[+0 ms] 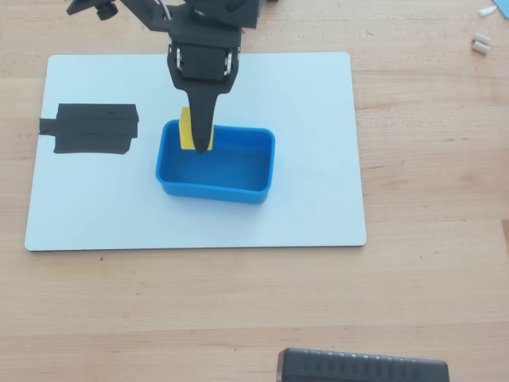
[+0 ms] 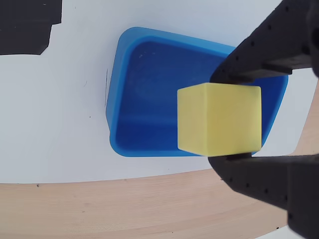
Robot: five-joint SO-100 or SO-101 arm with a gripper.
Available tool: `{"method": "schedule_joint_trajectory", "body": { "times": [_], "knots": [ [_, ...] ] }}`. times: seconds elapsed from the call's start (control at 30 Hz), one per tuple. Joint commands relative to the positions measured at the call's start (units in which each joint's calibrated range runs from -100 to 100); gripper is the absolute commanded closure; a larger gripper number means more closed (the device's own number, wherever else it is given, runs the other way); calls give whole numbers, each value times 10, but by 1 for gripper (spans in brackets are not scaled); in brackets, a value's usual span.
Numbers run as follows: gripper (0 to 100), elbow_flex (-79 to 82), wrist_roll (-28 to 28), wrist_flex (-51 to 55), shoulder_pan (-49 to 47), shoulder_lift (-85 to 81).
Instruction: Pick up yellow cube and drop it in the blue rectangular bin
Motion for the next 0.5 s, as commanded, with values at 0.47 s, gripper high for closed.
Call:
{"method": "schedule_joint_trajectory", "body": {
  "times": [0.47],
  "knots": [
    [79,99,4,66,-42,-270]
  ]
}}
